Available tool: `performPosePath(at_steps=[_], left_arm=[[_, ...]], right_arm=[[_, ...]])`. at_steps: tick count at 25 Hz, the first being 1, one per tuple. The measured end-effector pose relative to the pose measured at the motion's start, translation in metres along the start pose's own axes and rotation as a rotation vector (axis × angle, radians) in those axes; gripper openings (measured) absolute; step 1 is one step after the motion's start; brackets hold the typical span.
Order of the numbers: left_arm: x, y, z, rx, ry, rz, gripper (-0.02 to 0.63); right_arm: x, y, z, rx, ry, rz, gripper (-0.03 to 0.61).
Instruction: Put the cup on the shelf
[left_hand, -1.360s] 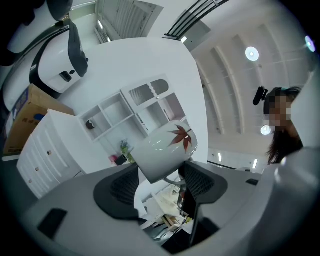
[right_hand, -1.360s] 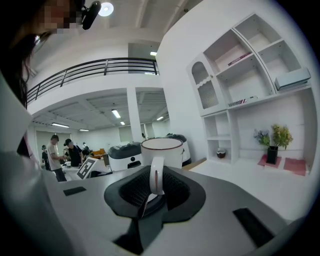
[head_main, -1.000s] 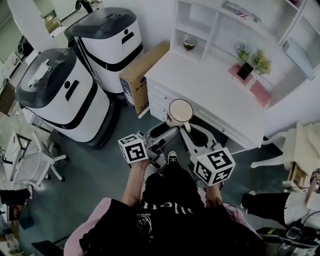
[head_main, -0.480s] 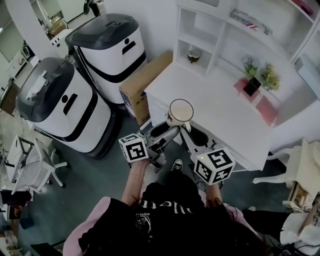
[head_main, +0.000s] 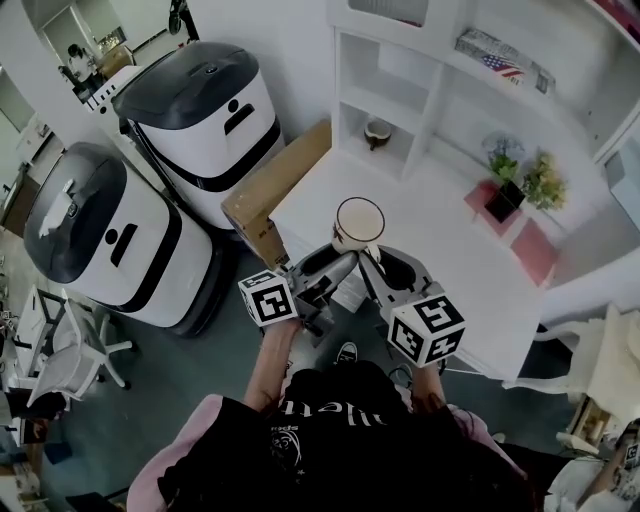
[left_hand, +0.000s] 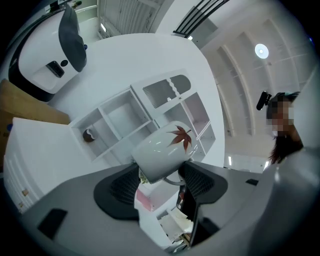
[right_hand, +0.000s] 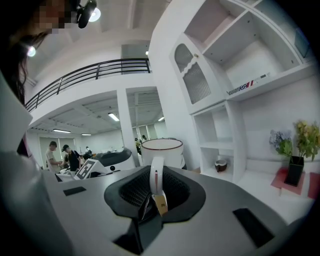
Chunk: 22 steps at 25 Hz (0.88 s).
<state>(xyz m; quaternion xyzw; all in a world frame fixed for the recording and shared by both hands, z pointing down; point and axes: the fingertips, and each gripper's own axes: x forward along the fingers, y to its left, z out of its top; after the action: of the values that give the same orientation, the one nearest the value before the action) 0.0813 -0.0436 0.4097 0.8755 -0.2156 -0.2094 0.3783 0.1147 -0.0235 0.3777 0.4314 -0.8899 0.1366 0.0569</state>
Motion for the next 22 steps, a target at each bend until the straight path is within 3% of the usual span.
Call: performPosePath(at_steps=[8, 22], left_arm=[[0.049, 0.03, 0.009, -0.01, 0.013, 0.035, 0.287], [0.073, 0.066, 0.027, -0.04, 0.037, 0.068, 0.287]], right_arm=[[0.022, -0.055, 0.008, 0.034, 0.006, 0.017, 0.087], [0.058, -0.087, 0.012, 0.077, 0.015, 0.019, 0.087]])
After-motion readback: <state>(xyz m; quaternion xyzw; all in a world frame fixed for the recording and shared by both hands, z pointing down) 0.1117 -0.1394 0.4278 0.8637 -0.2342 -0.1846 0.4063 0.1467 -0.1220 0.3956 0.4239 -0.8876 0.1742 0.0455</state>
